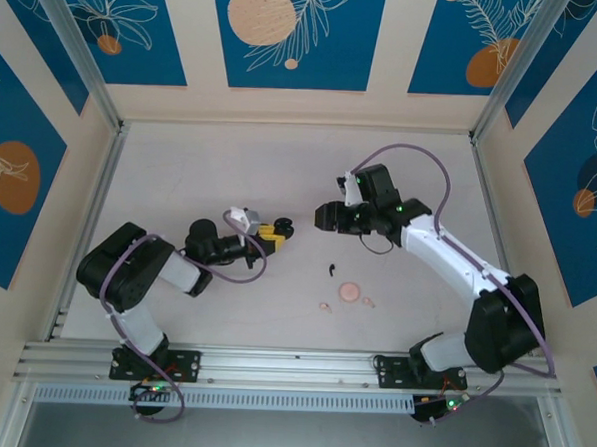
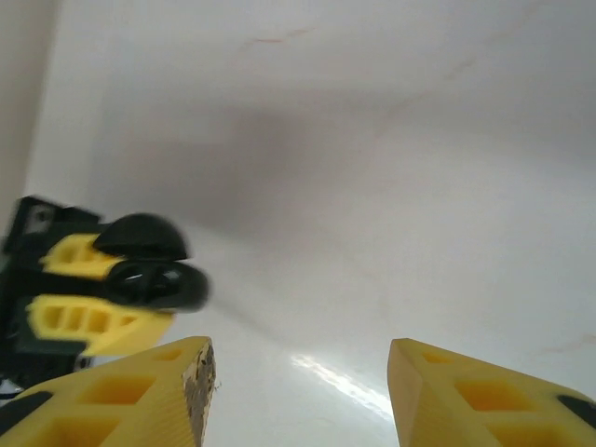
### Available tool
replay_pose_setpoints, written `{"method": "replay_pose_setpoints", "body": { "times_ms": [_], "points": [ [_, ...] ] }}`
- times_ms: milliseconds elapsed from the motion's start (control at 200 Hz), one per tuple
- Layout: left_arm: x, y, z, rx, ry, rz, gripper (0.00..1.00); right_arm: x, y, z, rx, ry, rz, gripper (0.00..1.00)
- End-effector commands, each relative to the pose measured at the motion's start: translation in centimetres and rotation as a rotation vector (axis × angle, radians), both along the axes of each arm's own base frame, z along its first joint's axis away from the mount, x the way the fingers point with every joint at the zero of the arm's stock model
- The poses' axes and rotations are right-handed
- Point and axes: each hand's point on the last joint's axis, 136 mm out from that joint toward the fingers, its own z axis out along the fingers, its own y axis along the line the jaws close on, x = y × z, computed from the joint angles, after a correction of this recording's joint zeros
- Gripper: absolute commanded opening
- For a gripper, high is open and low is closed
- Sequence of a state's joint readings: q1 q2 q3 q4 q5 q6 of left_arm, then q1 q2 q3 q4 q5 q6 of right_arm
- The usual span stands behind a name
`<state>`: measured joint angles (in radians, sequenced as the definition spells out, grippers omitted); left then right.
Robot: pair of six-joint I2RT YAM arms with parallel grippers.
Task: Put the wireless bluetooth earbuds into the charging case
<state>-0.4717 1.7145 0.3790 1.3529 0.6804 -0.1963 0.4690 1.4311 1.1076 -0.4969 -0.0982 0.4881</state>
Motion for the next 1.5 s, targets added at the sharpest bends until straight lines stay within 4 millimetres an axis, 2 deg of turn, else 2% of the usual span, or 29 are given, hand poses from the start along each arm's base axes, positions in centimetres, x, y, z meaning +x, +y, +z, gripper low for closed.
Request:
{"method": "replay_pose_setpoints", "body": {
  "times_ms": [0, 115, 360, 520, 705, 875, 1100, 1350, 1495],
  "points": [
    [0.2, 0.7, 1.2, 0.003, -0.078, 0.064, 0.08, -0.4, -4.0, -3.0, -0.184, 0.197, -0.071, 0.52],
    [0.2, 1.5, 0.8, 0.046, -0.087, 0.110, 0.08, 1.6, -6.4, -4.6, -0.215, 0.307, -0.148, 0.52],
    [-0.3, 2.3, 0.0, 0.157, -0.087, 0.126, 0.08, 7.3, -9.7, -6.9, -0.277, 0.338, -0.178, 0.54],
    [-0.3, 2.7, -0.6, 0.207, -0.079, 0.140, 0.08, 10.6, -8.7, -8.1, -0.234, 0.296, -0.069, 0.54],
    [-0.1, 2.8, -1.0, 0.228, -0.071, 0.151, 0.08, 12.4, -7.9, -10.3, -0.190, 0.328, -0.027, 0.54],
    [0.2, 2.8, -1.1, 0.244, -0.066, 0.155, 0.08, 12.6, -8.0, -11.8, -0.185, 0.366, -0.006, 0.54],
    [0.7, 2.7, -1.1, 0.260, -0.063, 0.158, 0.08, 11.0, -8.1, -13.4, -0.185, 0.426, 0.026, 0.54],
    [0.7, 2.6, -1.0, 0.262, -0.061, 0.154, 0.08, 8.4, -8.7, -13.3, -0.211, 0.482, 0.037, 0.53],
    [0.6, 2.6, -1.0, 0.268, -0.062, 0.146, 0.08, 6.9, -8.2, -13.0, -0.196, 0.503, 0.051, 0.53]
  ]
}}
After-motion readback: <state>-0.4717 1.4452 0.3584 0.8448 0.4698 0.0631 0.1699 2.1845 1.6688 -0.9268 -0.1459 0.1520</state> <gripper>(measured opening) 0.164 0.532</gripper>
